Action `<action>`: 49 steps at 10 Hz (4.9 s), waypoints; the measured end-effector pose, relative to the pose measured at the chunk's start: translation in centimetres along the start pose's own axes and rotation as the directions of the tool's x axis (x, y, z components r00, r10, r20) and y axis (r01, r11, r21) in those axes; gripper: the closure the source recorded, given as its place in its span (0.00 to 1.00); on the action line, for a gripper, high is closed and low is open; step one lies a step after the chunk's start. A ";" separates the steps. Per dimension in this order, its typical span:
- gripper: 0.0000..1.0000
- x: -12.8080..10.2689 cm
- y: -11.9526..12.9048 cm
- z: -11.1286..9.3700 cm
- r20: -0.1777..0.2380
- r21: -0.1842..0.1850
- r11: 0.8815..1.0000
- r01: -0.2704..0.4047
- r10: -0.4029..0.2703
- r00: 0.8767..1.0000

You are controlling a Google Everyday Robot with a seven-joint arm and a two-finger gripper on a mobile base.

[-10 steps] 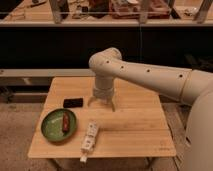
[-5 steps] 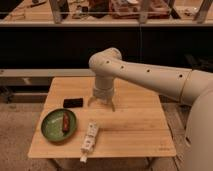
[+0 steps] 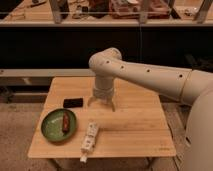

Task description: Stand the bottle upright

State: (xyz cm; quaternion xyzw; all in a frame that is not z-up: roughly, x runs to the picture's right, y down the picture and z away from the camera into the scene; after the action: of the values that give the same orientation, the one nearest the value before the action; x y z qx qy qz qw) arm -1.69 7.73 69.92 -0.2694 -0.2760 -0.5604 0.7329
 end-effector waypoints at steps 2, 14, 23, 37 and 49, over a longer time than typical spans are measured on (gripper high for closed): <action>0.28 0.0 0.0 0.0 0.000 0.000 1.000 0.000 0.000 1.000; 0.58 -1.5 -0.1 3.3 -0.028 0.057 0.989 -0.135 0.137 0.990; 0.58 -2.1 2.3 5.2 -0.037 0.096 0.962 -0.255 0.260 0.965; 0.58 -4.2 3.3 9.0 -0.020 0.110 0.953 -0.281 0.285 0.958; 0.58 -5.0 1.9 11.4 0.055 0.133 0.953 -0.273 0.268 0.962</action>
State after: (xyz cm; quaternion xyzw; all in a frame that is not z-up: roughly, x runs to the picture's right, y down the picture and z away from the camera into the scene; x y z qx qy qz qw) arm -2.08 19.51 74.22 -0.2628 -0.2884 -0.4291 0.8146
